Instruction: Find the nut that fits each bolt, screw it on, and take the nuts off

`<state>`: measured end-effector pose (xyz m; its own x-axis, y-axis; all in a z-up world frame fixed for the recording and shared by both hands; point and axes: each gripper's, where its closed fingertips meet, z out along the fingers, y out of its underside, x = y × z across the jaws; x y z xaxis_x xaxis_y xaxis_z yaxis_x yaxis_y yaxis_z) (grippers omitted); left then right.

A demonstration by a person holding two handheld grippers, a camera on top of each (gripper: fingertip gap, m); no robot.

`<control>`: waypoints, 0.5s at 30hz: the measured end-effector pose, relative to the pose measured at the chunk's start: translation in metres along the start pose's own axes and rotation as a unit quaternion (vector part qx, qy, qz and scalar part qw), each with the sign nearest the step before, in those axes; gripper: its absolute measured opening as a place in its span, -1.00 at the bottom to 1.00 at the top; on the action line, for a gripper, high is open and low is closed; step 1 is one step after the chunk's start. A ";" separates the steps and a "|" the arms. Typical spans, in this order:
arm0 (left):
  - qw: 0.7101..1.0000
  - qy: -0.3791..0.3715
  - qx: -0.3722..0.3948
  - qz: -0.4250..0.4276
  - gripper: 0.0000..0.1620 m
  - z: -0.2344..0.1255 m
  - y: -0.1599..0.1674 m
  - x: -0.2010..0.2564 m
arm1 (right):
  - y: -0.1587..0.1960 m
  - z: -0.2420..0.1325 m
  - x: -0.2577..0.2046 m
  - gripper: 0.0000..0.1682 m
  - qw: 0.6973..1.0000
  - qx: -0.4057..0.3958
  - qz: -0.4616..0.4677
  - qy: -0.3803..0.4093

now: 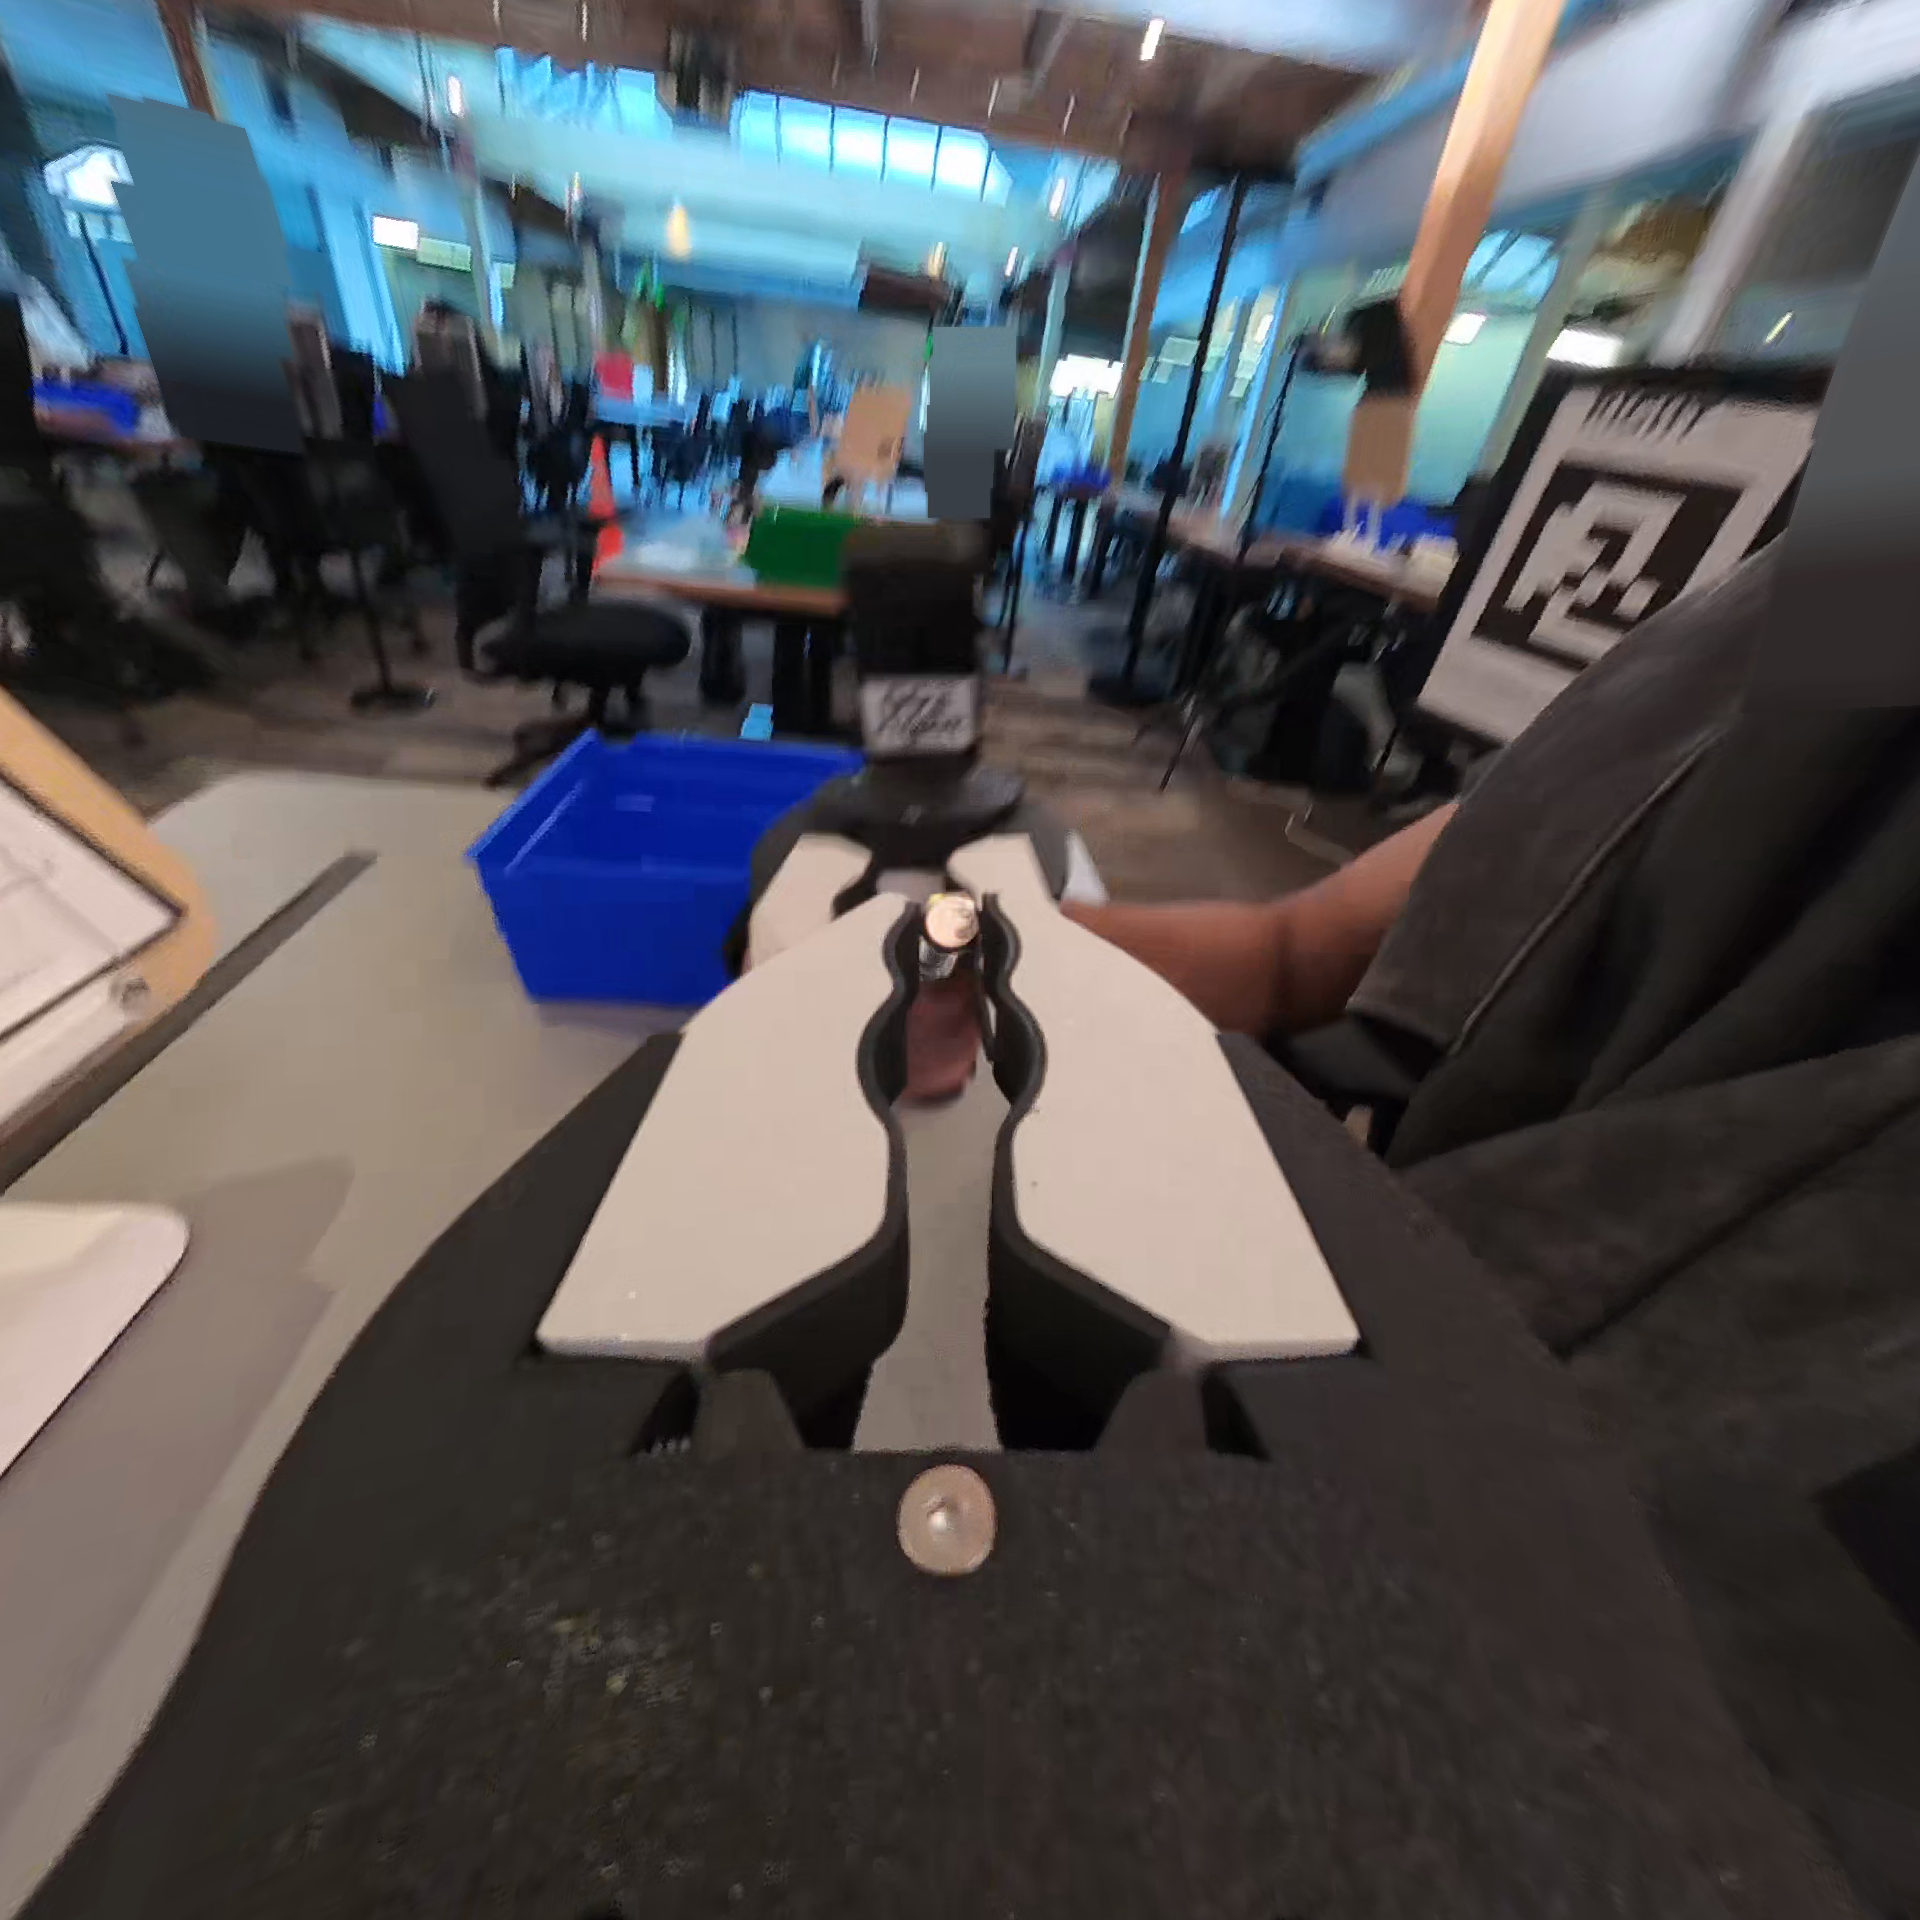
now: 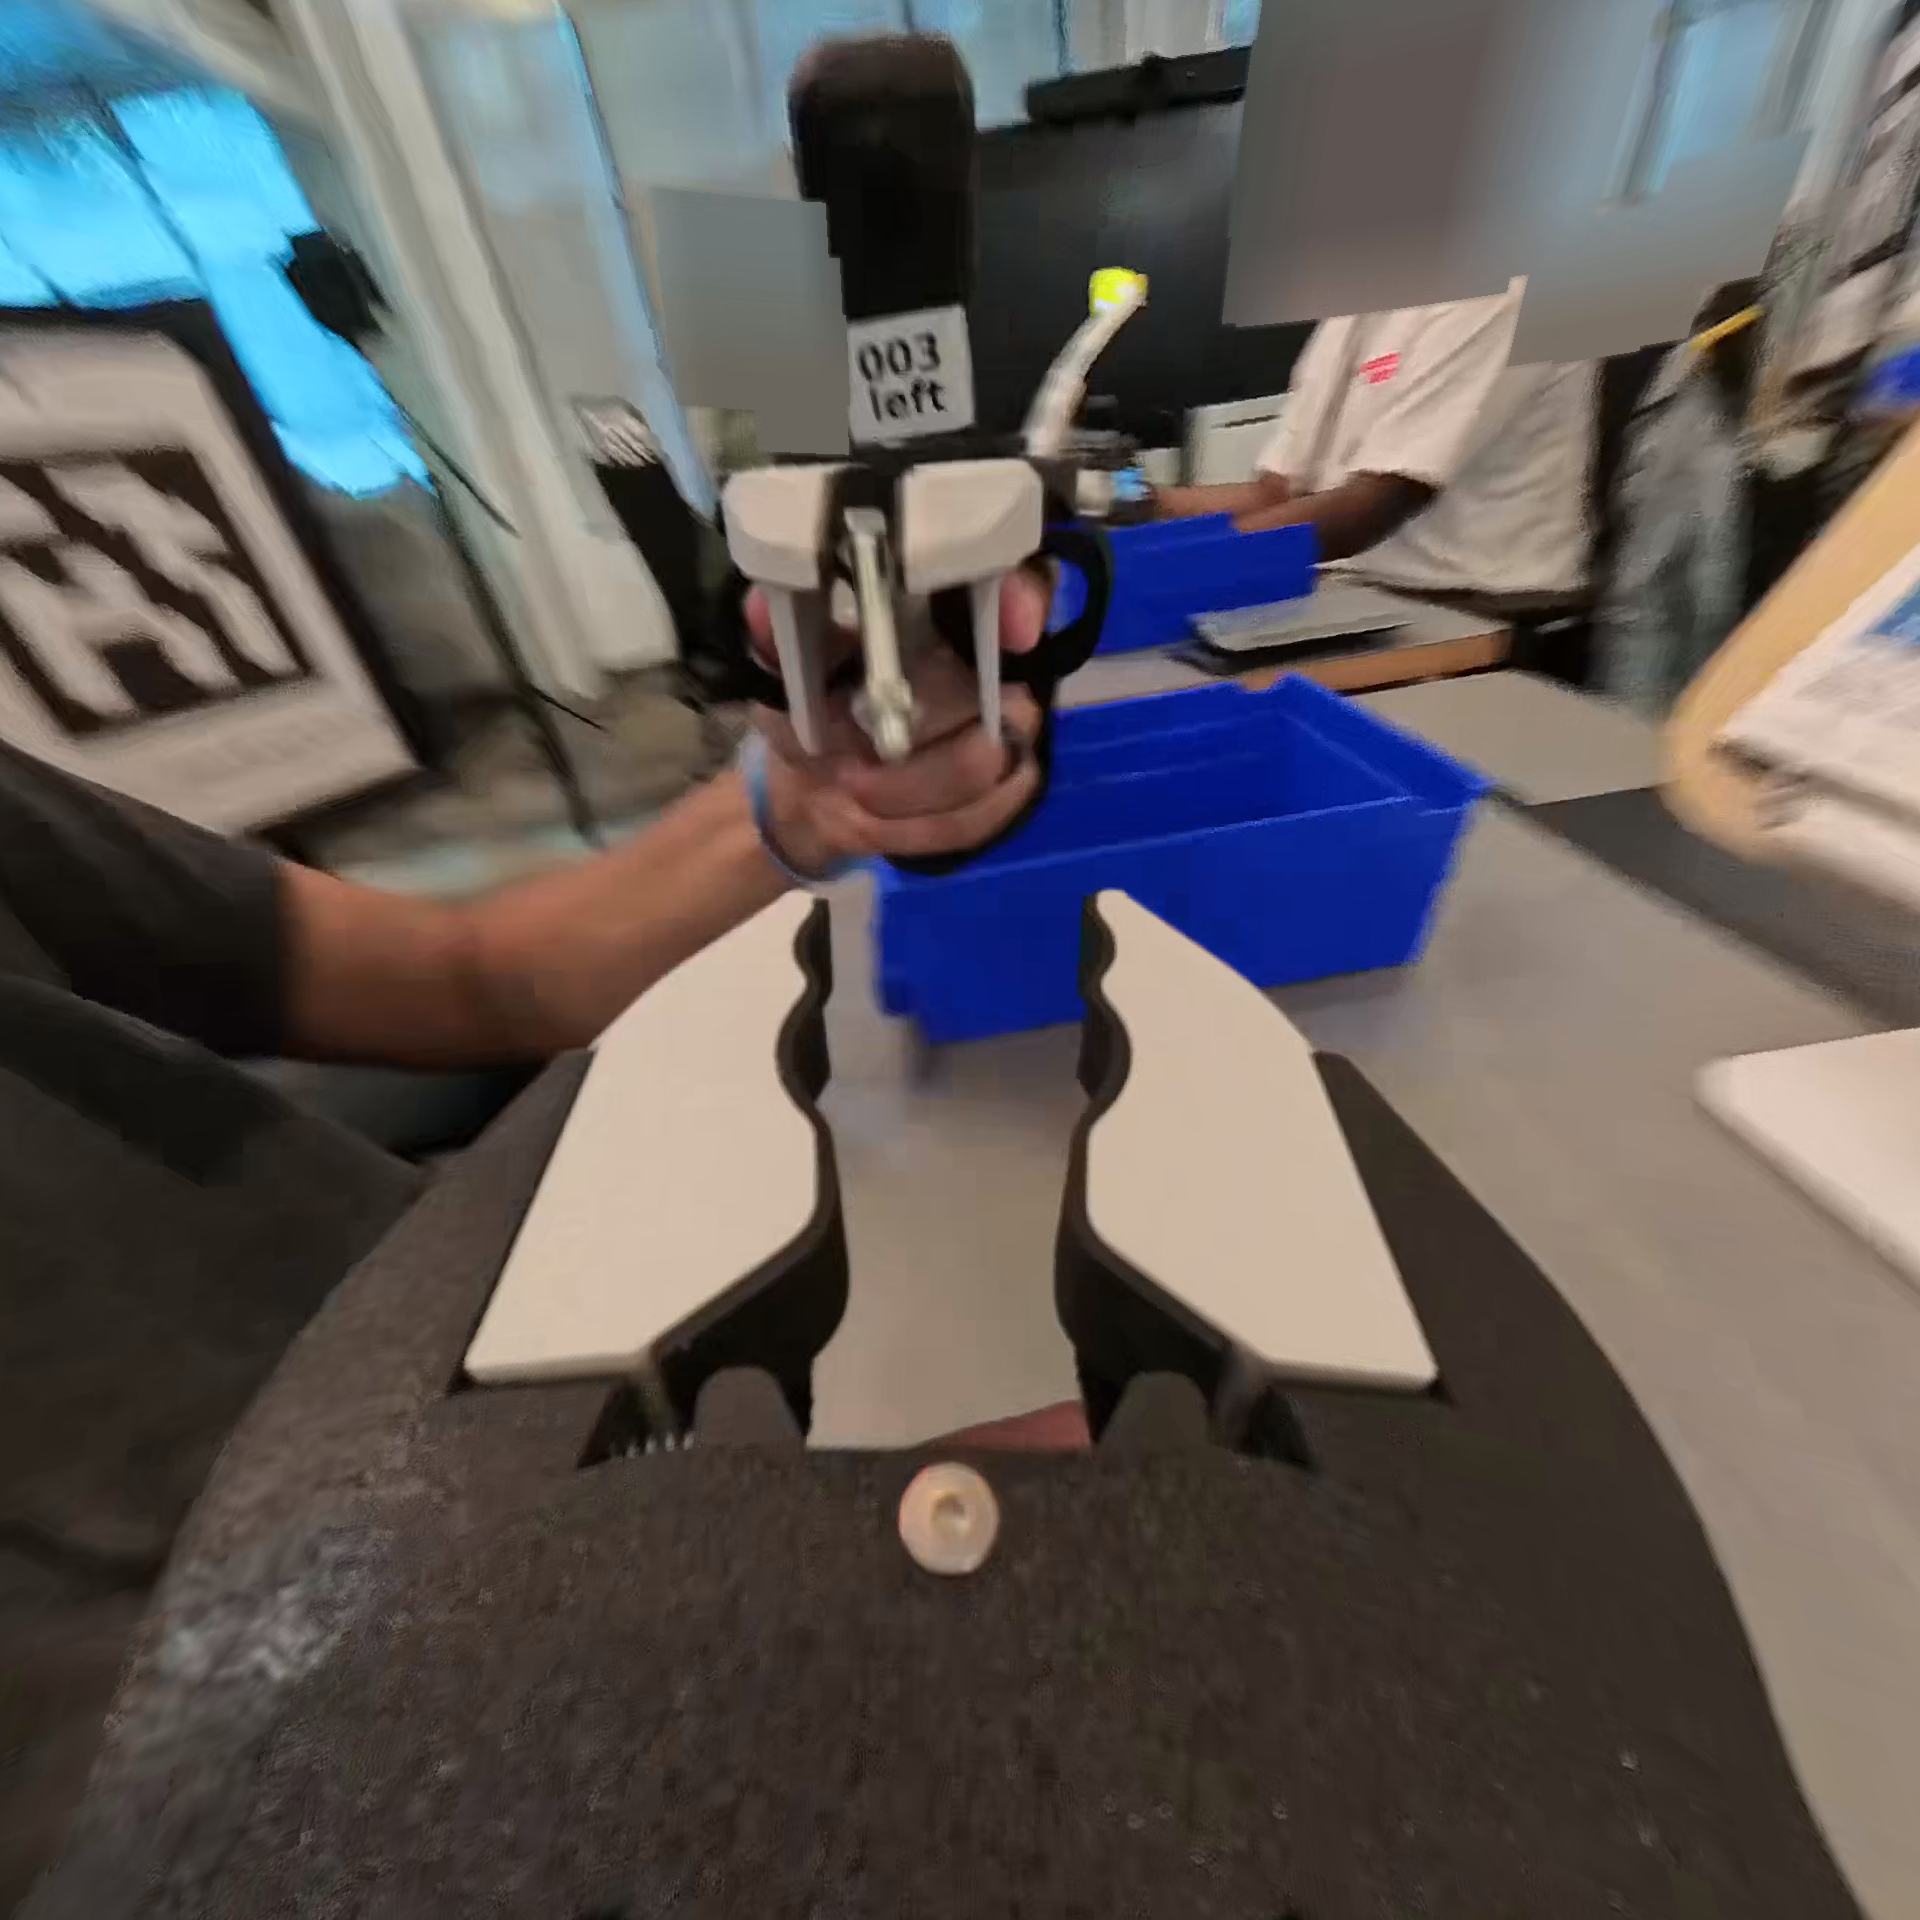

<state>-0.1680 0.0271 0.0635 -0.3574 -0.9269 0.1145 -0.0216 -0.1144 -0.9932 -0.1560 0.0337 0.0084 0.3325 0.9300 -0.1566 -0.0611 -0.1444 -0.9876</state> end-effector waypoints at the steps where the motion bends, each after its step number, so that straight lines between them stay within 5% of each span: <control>1: 1.000 0.008 0.028 -0.001 -0.87 -0.001 -0.008 0.003 | -0.002 0.002 -0.006 -0.44 0.998 0.018 0.053 -0.041; 7: 0.999 -0.001 0.038 0.004 -0.87 0.003 -0.007 0.001 | -0.030 0.000 -0.030 -0.45 0.955 0.128 0.200 -0.175; 15: 1.000 -0.021 -0.004 0.003 -0.87 0.010 0.012 -0.010 | -0.065 -0.040 -0.019 -0.53 0.920 0.246 0.224 -0.208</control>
<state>-0.1550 0.0316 0.0509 -0.3177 -0.9419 0.1087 -0.0268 -0.1057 -0.9940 -0.1210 0.0121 0.0756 -0.2125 0.8780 -0.4289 -0.5575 -0.4694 -0.6848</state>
